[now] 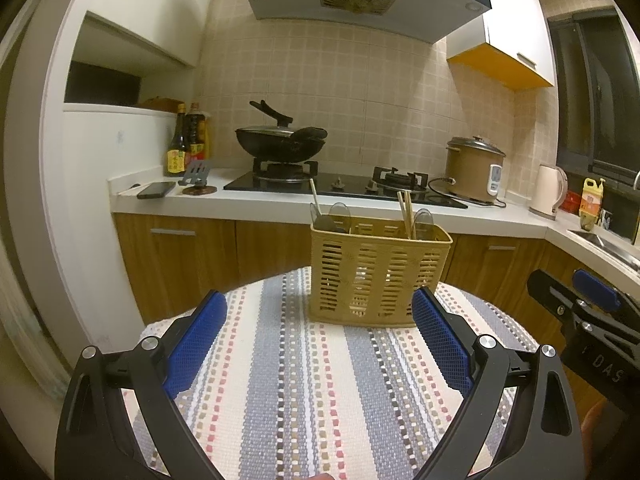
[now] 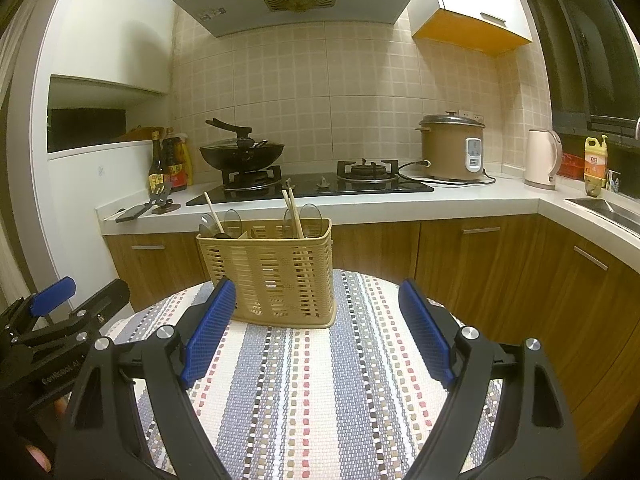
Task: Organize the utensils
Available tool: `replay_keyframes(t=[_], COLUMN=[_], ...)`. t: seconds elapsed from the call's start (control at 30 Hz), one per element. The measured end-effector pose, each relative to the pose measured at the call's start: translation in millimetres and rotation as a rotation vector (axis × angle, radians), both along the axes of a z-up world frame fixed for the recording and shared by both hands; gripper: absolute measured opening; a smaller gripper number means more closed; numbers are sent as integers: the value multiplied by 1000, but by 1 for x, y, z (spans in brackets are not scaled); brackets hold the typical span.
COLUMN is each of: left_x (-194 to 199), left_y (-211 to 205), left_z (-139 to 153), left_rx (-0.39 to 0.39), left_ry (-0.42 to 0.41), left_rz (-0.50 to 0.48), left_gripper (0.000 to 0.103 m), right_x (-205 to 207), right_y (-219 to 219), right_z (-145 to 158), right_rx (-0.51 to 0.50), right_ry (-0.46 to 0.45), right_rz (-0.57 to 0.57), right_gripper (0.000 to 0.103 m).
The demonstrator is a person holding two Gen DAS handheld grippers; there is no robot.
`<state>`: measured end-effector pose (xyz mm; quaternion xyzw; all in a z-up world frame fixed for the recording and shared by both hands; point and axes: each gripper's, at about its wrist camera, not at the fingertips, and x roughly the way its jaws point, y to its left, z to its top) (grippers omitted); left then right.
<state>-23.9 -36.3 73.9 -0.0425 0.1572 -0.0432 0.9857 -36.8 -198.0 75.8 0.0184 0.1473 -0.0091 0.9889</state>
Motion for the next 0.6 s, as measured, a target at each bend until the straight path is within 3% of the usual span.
replay_keyframes(t=[0.6], left_x=[3], left_y=[2], left_z=[2], left_rx=[-5], left_ry=[7], left_rz=[-8], left_gripper=[91], right_x=[1], right_y=[1], right_z=[1], right_rx=[-3], right_ry=[2], right_rz=[12], right_gripper=[80])
